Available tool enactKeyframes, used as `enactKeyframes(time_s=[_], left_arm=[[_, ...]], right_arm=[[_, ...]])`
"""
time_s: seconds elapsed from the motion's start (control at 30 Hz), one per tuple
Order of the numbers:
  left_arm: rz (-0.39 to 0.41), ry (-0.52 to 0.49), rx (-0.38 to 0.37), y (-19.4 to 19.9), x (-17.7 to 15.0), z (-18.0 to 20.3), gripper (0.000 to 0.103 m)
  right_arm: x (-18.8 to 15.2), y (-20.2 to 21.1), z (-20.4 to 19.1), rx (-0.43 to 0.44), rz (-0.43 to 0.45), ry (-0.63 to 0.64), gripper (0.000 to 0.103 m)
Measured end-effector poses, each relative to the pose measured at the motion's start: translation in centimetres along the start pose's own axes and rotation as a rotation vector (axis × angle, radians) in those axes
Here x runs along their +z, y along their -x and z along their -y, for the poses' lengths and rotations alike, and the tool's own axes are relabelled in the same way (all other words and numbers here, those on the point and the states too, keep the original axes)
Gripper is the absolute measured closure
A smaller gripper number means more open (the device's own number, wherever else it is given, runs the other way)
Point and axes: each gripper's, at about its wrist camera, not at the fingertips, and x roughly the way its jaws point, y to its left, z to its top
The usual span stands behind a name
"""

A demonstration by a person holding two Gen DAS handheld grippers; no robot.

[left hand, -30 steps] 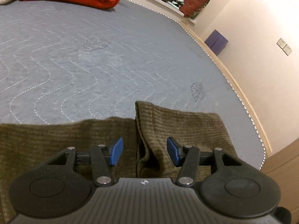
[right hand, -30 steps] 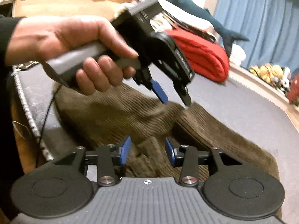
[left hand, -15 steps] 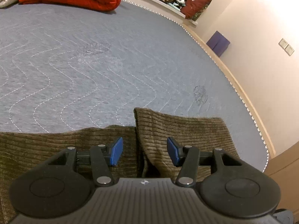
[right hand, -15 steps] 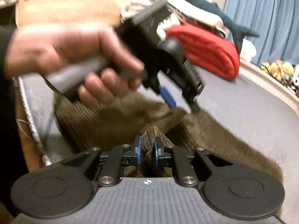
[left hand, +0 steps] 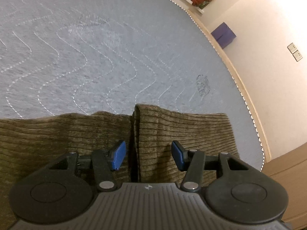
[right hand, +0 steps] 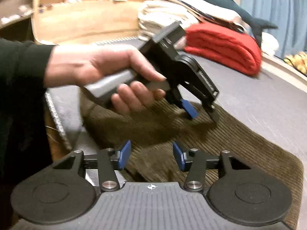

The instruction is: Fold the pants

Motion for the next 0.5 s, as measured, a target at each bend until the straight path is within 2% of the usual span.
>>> enactKeyframes(time_s=[0.1, 0.13, 0.2, 0.23, 0.3, 0.33, 0.4, 0.5], left_arm=[[0.004, -0.035, 0.010, -1.1, 0.0, 0.6, 0.046], [0.005, -0.059, 0.016, -1.3, -0.1, 1.0, 0.055], [0.028, -0.119, 0.073, -1.0, -0.2, 1.6, 0.084], [0.036, -0.114, 0.064, -0.5, -0.1, 1.5, 0.087], [0.086, -0.100, 0.022, 1.6, 0.3, 1.6, 0.088], [0.109, -0.110, 0.030, 2.4, 0.3, 1.7, 0.088], [0.124, -0.105, 0.073, 3.0, 0.2, 1.1, 0.087], [0.078, -0.091, 0.143, 1.9, -0.4, -0.3, 0.081]], right_arm=[[-1.3, -2.3, -0.8, 0.003, -0.114, 0.051, 0.052], [-1.6, -3.1, -1.2, 0.008, -0.152, 0.071, 0.052], [-2.6, -3.4, -2.9, -0.029, -0.169, 0.167, 0.050], [-2.5, -3.3, -3.7, -0.039, -0.168, 0.192, 0.050], [-2.2, -3.1, -4.1, -0.032, -0.160, 0.196, 0.056], [-1.9, -2.7, -4.1, -0.014, -0.152, 0.187, 0.059], [-1.5, -2.3, -4.4, 0.029, -0.141, 0.178, 0.063], [-1.6, -1.7, -4.8, 0.080, -0.145, 0.210, 0.065]])
